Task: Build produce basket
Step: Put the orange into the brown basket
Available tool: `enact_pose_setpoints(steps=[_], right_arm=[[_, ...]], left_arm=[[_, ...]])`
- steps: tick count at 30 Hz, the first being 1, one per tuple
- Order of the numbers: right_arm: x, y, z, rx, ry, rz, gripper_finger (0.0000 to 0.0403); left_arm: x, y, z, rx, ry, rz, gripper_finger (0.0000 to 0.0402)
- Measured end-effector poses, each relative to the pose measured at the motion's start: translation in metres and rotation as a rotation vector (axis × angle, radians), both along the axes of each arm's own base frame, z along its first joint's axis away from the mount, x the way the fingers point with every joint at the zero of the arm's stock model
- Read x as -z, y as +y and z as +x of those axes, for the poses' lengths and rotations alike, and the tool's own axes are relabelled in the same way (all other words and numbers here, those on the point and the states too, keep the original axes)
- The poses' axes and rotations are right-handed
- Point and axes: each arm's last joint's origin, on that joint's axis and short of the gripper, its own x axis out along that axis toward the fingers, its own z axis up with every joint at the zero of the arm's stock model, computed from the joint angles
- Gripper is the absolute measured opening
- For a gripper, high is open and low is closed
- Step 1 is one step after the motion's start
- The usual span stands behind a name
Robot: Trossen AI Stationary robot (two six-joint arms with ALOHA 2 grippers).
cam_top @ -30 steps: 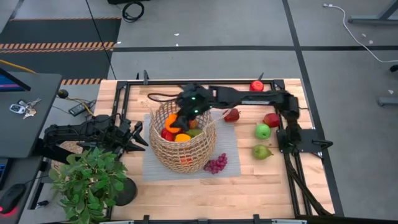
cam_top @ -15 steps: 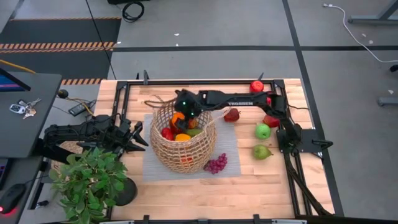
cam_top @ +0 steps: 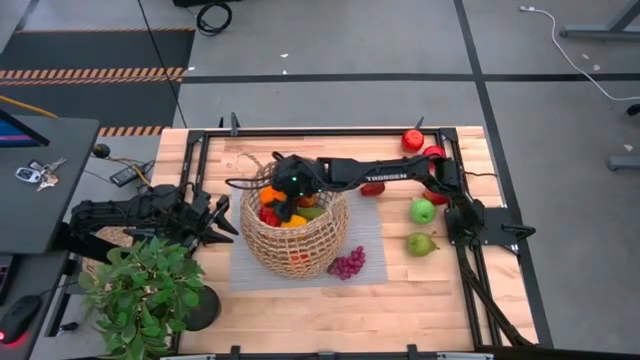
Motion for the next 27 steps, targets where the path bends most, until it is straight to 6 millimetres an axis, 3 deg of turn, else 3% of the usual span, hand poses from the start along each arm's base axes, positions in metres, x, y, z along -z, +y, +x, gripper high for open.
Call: enact_pose_setpoints(steps=[10,19,27], right_arm=[[-0.0044,0.0016,0.0024,-0.034,-0.046,-0.031,0.0329],[0.0036,-0.0014,-0.0037,-0.003,0.052,0.038,0.0329],[0.0037,-0.0065,-0.0043,0.022,0.054,0.038,0.0365]], left_arm=[[0.0,0.0,0.0,0.0,0.0,0.0,0.0121],[0.0,0.0,0.0,0.0,0.0,0.0,0.0121],[0.0001,0.0,0.0,0.0,0.0,0.0,0.0121]])
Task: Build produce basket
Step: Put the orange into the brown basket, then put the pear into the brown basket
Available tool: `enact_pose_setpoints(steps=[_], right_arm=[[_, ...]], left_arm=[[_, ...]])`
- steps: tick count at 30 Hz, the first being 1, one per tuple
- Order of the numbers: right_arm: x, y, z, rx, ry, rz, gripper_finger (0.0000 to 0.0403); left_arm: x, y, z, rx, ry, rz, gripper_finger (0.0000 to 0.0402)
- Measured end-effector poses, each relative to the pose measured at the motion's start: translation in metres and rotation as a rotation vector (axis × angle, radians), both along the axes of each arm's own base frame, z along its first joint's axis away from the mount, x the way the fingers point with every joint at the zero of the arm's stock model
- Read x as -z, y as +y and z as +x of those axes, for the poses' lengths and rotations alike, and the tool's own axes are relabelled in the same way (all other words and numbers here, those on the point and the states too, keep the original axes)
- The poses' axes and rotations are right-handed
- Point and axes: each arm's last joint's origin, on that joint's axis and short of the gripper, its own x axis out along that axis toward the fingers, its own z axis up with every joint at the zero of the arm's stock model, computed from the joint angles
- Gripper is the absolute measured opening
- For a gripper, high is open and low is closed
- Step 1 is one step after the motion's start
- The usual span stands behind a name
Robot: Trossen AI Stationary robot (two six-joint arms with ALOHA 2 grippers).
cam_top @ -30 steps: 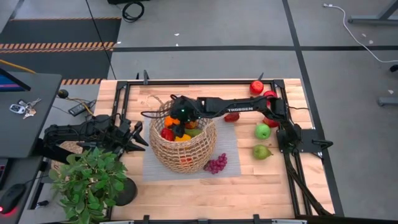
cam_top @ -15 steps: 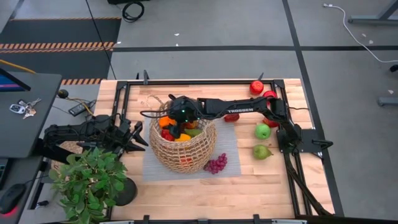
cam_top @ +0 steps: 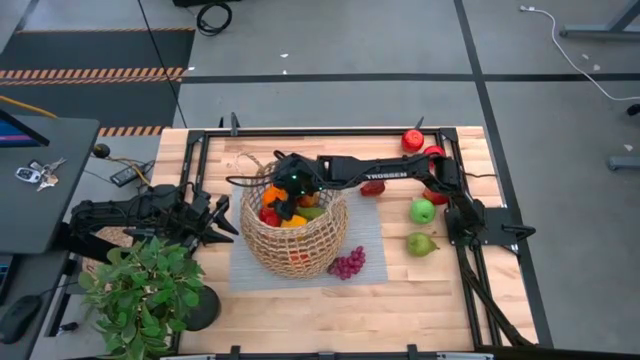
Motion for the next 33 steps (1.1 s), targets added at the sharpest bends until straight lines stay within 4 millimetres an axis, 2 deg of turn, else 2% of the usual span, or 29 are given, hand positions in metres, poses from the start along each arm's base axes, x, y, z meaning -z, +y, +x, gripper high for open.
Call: enact_pose_setpoints(steps=[3,5,13,16,19,24,33], right_arm=[[-0.004,-0.003,-0.002,0.008,-0.008,-0.003,0.0383],[-0.016,-0.005,-0.006,0.015,-0.038,-0.006,0.039],[-0.087,-0.004,-0.039,0.087,-0.181,-0.101,0.0383],[-0.115,0.005,-0.058,0.118,-0.217,-0.159,0.0375],[-0.133,0.02,-0.079,0.14,-0.186,-0.213,0.0368],[-0.144,0.048,-0.116,0.211,-0.023,-0.311,0.036],[-0.127,0.088,-0.172,0.366,0.341,-0.38,0.0351]], left_arm=[[0.0,0.0,0.0,0.0,0.0,0.0,0.0121],[0.0,0.0,0.0,0.0,0.0,0.0,0.0121],[0.0,0.0,0.0,0.0,0.0,0.0,0.0121],[0.0,0.0,0.0,0.0,0.0,0.0,0.0121],[0.0,0.0,0.0,0.0,0.0,0.0,0.0121],[0.0,0.0,0.0,0.0,0.0,0.0,0.0121],[0.0,0.0,0.0,0.0,0.0,0.0,0.0121]])
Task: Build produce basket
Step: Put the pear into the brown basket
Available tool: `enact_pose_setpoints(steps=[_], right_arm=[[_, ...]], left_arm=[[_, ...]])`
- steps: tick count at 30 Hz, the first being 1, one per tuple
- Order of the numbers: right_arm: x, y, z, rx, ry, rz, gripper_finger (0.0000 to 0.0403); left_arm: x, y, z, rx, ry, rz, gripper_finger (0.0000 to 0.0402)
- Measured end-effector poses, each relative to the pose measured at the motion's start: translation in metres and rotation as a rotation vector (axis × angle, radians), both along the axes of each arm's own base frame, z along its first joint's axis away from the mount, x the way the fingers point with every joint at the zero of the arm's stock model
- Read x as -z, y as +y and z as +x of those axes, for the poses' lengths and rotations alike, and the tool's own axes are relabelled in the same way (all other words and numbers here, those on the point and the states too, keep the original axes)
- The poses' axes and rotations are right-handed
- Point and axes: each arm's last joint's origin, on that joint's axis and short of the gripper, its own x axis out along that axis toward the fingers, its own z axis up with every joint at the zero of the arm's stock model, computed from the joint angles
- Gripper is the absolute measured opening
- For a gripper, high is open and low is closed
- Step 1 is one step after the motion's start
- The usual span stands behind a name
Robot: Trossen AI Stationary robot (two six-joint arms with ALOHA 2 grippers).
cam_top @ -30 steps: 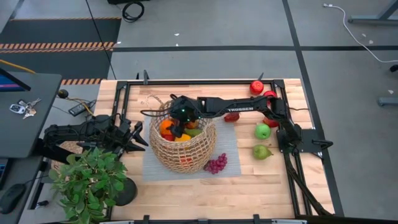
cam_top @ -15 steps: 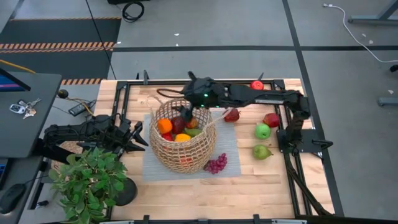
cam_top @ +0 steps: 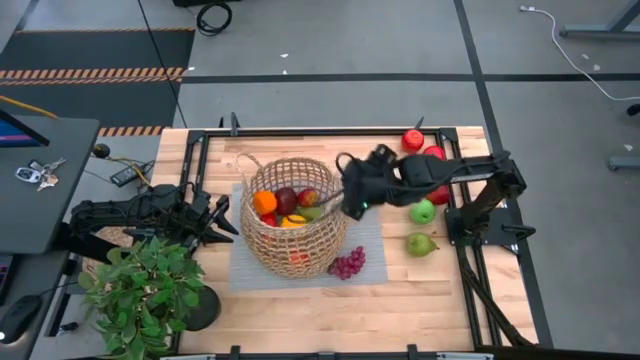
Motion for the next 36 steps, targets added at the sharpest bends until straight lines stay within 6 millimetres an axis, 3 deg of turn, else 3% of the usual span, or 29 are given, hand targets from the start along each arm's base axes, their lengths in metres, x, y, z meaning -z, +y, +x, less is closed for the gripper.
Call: enact_pose_setpoints(steps=[7,14,21,26,36], right_arm=[[0.004,0.04,-0.023,-0.005,0.062,-0.03,0.0348],[0.017,0.06,-0.035,0.0,0.109,0.062,0.0348],[0.066,0.066,-0.044,0.049,0.334,0.228,0.0348],[0.103,0.066,-0.065,0.119,0.509,0.306,0.0348],[0.126,0.057,-0.129,0.275,0.542,0.352,0.0348]], left_arm=[[0.0,0.0,0.0,0.001,-0.001,0.0,0.0121],[0.0,0.0,0.0,0.0,0.0,0.0,0.0121],[0.0,0.0,0.0,0.0,-0.001,0.0,0.0121],[0.0,0.0,0.0,0.0,0.0,0.0,0.0121],[0.0,0.0,0.0,0.0,0.0,0.0,0.0121]])
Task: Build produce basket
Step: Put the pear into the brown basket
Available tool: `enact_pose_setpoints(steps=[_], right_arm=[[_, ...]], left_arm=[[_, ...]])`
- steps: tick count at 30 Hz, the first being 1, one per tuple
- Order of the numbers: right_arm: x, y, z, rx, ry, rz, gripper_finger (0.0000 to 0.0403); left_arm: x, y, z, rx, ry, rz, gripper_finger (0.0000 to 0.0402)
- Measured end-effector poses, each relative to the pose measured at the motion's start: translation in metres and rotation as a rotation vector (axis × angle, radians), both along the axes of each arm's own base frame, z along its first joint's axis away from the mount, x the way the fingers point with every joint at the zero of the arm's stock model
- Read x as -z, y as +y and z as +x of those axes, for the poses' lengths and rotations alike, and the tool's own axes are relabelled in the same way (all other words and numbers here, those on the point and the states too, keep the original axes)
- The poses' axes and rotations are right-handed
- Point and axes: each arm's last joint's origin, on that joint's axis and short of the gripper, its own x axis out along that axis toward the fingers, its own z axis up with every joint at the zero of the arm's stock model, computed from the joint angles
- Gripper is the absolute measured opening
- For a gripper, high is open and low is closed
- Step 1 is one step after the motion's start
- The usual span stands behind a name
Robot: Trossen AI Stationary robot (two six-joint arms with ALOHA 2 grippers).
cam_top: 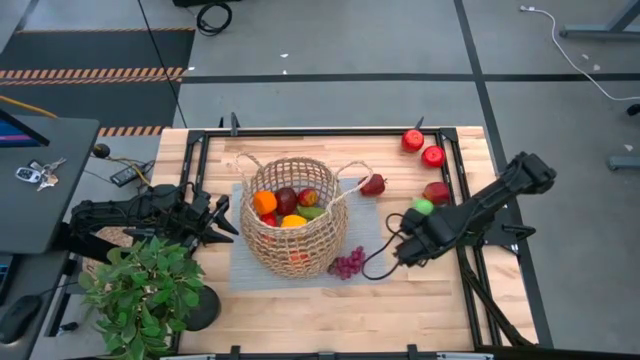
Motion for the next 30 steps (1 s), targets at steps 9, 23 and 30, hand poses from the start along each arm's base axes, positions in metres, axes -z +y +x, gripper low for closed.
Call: enact_pose_setpoints(steps=[9,23,30], right_arm=[[0.019,-0.002,-0.018,0.045,-0.154,0.006,0.0394],[0.074,-0.004,-0.028,0.085,-0.234,0.002,0.0399],[0.099,0.001,-0.03,0.119,-0.347,0.082,0.0399]], left_arm=[[0.0,0.0,0.0,0.0,0.0,0.0,0.0121],[0.0,0.0,0.0,0.0,0.0,0.0,0.0121],[0.0,0.0,0.0,0.0,0.0,0.0,0.0121]])
